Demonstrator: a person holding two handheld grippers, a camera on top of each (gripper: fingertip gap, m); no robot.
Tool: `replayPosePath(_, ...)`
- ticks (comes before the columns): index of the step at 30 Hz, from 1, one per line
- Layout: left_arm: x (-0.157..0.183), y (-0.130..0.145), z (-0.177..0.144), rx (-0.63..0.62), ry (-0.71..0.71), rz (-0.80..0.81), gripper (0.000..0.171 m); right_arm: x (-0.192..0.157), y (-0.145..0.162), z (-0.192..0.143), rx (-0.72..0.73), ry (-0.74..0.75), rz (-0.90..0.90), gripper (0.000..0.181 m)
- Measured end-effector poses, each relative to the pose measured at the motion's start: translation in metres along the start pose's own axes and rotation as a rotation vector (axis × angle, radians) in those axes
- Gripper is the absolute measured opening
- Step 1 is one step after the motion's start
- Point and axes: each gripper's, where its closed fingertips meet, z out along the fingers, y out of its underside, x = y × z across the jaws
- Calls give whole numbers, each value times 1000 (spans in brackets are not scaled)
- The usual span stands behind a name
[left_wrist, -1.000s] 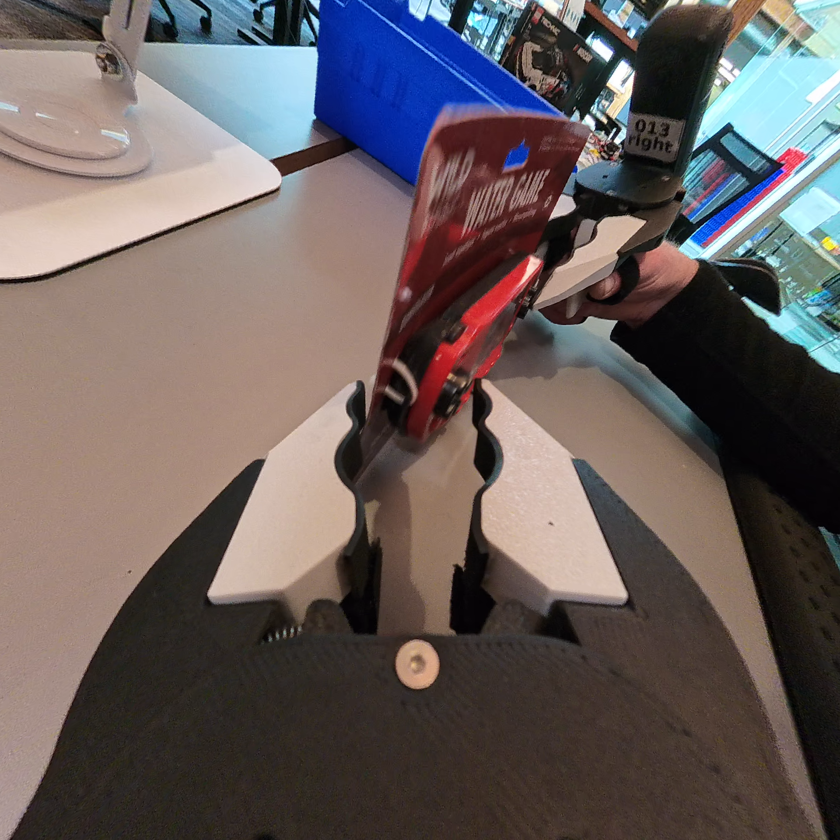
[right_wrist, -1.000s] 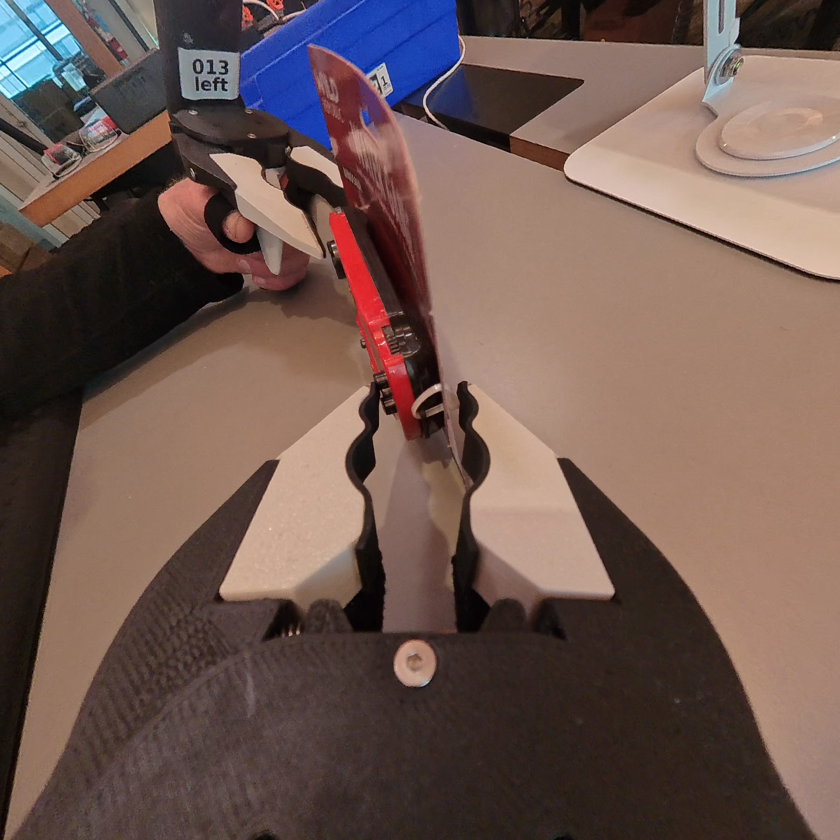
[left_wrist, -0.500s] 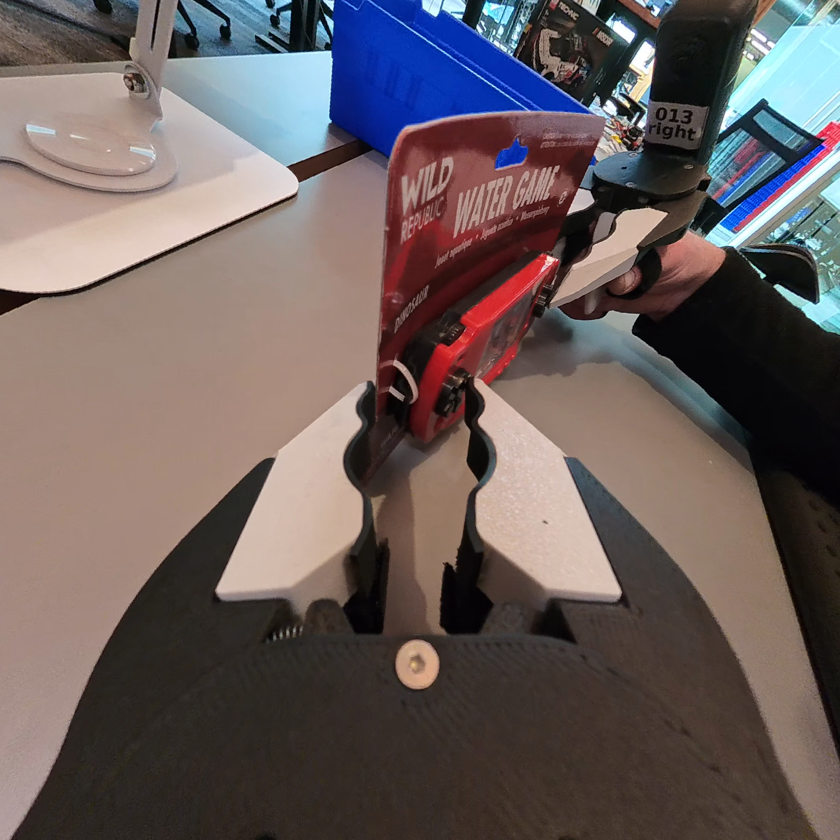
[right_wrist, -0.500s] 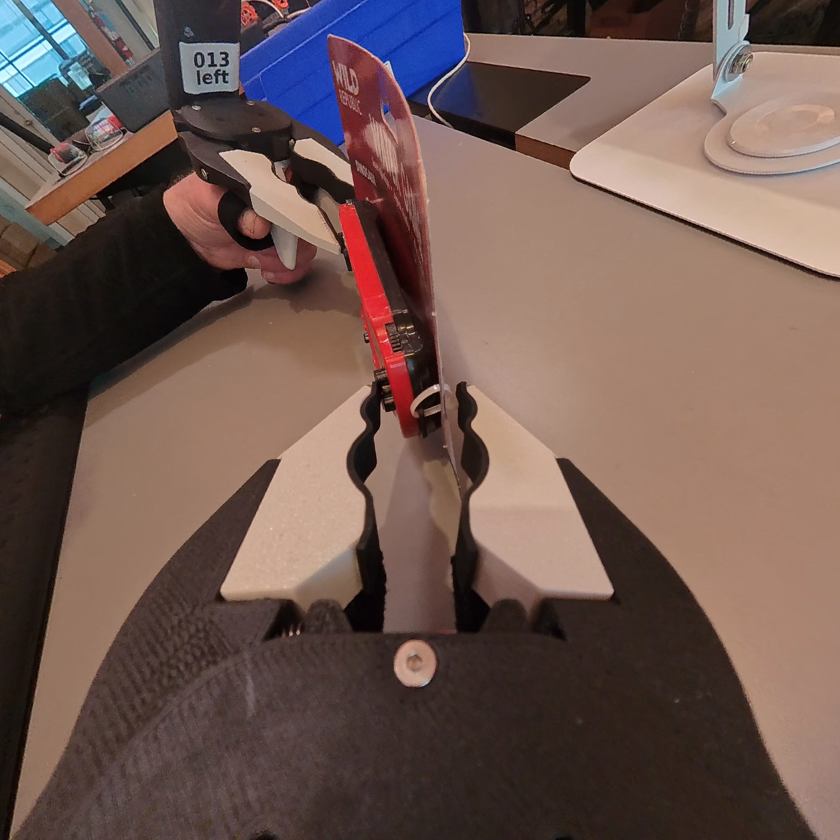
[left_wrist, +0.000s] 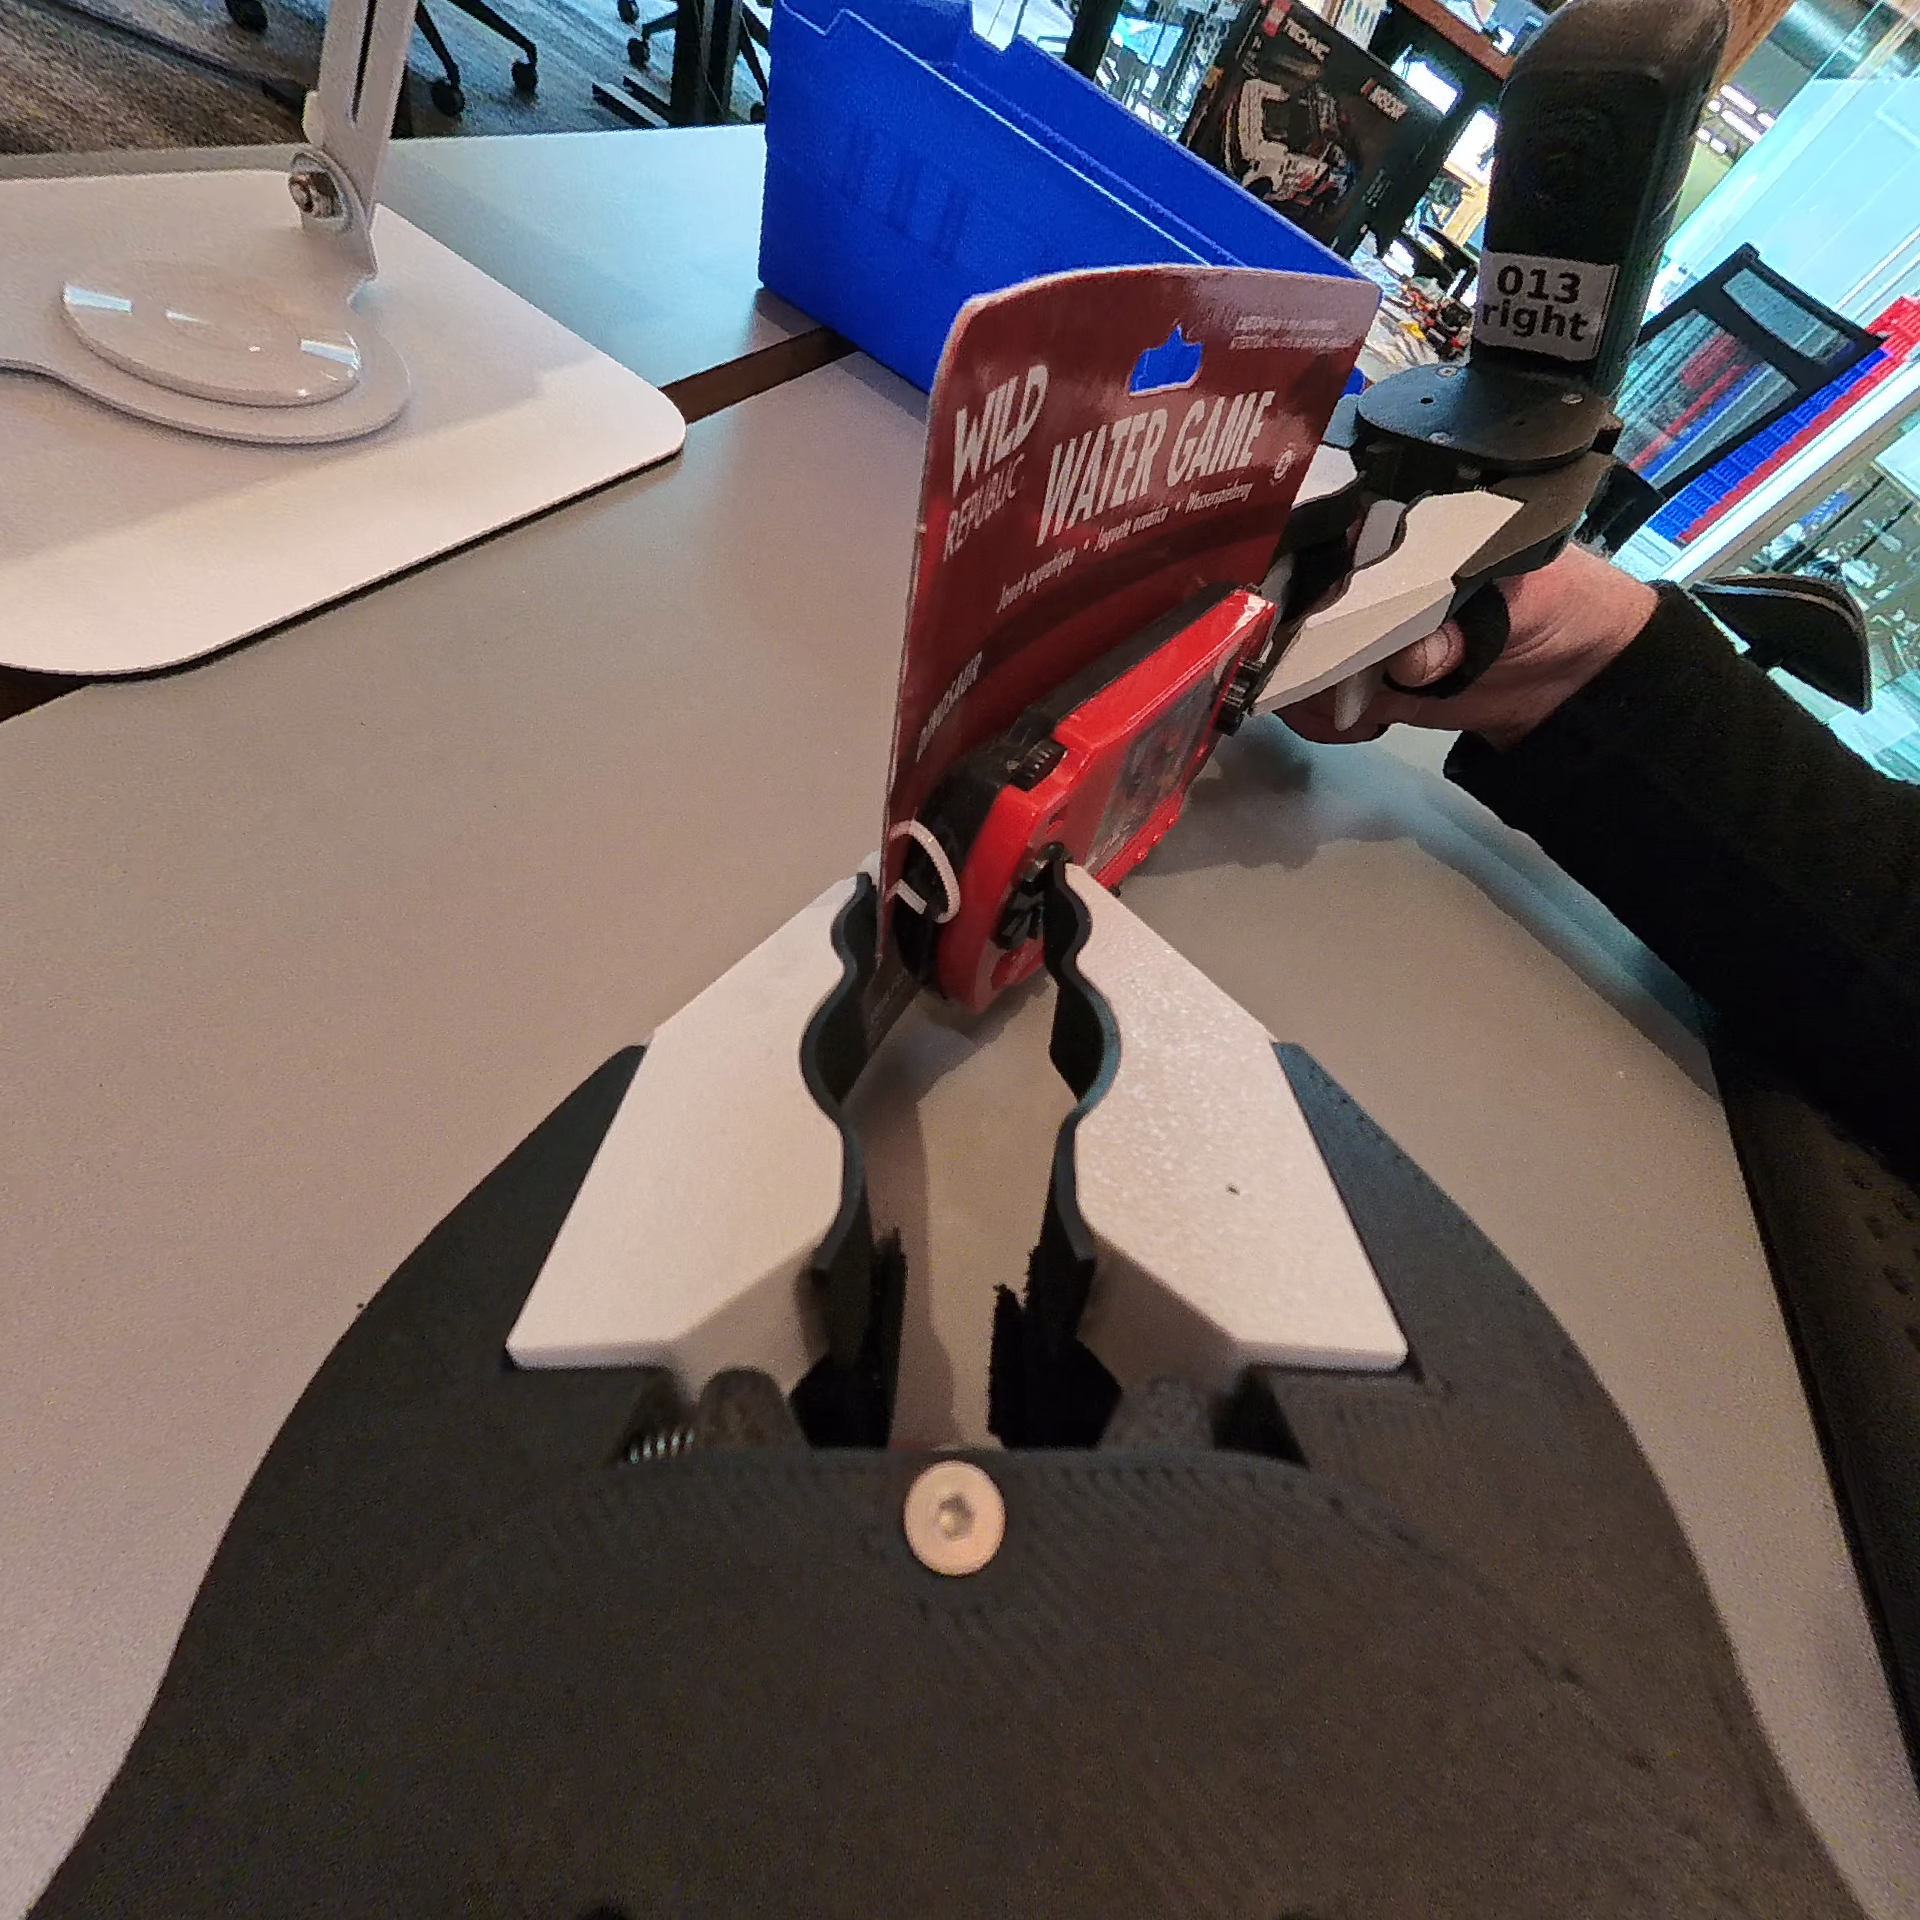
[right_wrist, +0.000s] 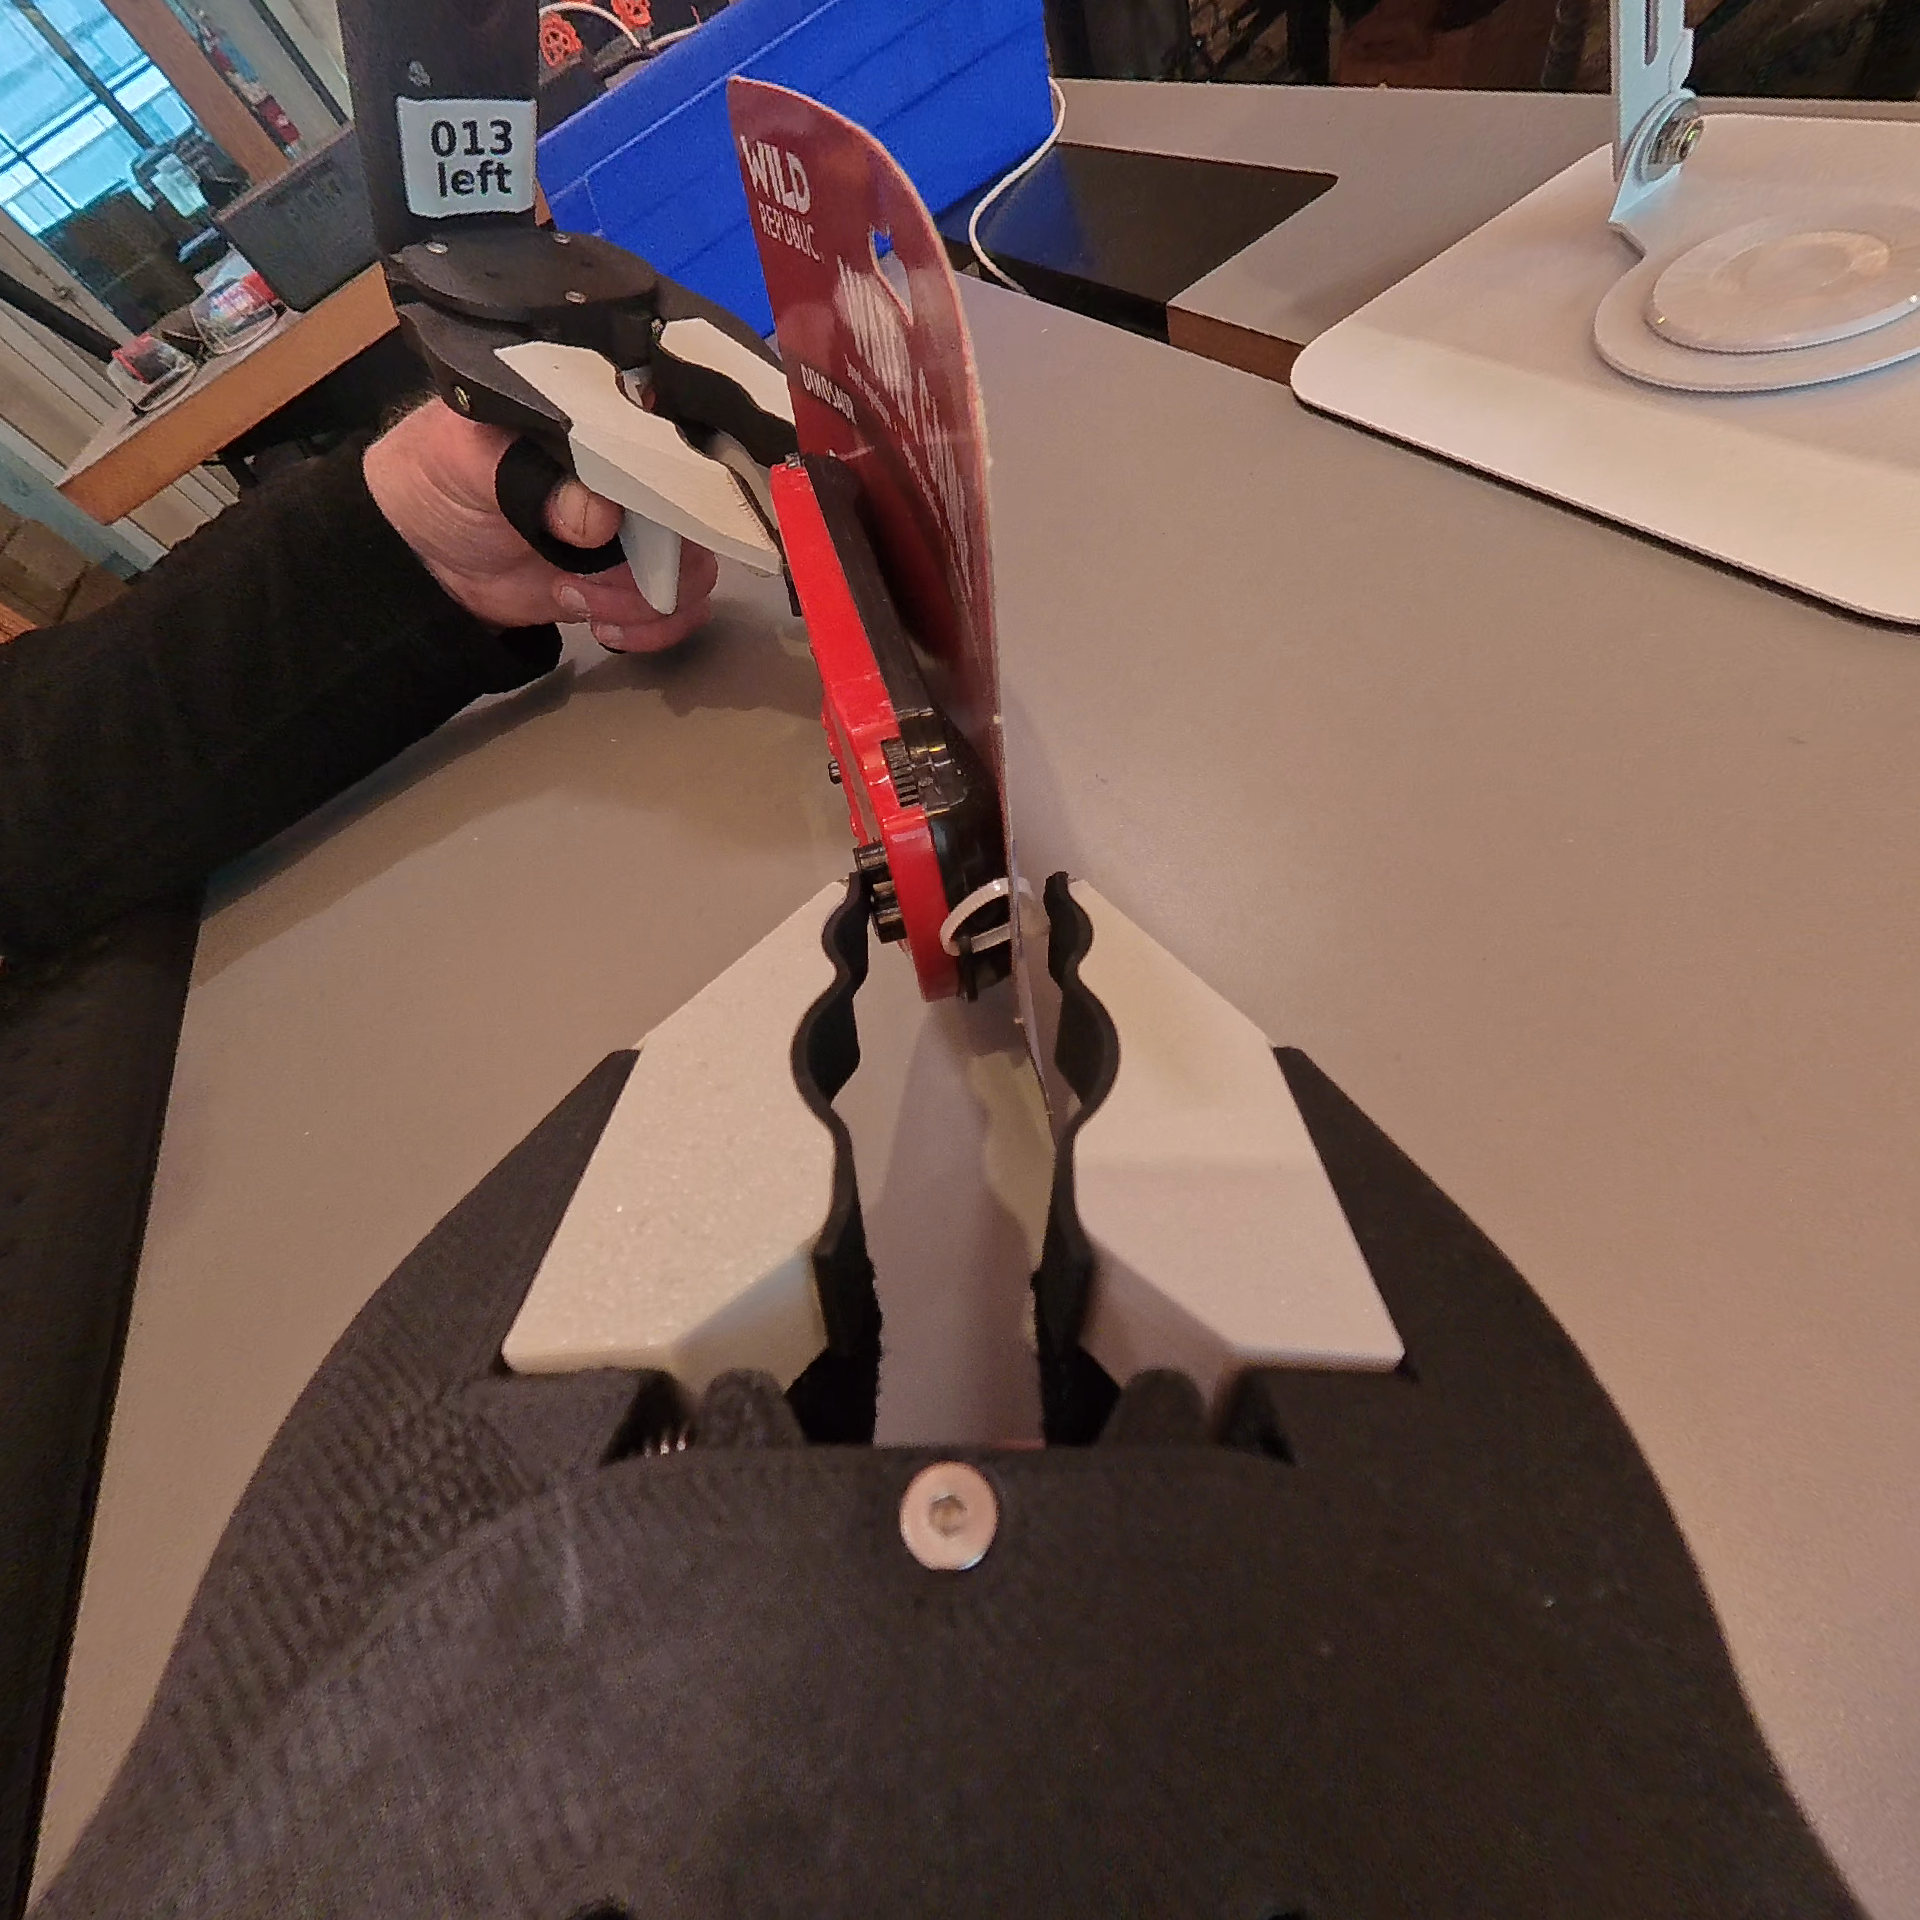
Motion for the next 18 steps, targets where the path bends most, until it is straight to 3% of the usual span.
replayPosePath(9, 1, 1, 0, -2, 6, -12, 37, 0, 0, 0, 3, 1, 4, 33)
replayPosePath(18, 3, -1, 1, -1, 3, -17, 25, 1, 0, -2, 1, 1, 9, 33)
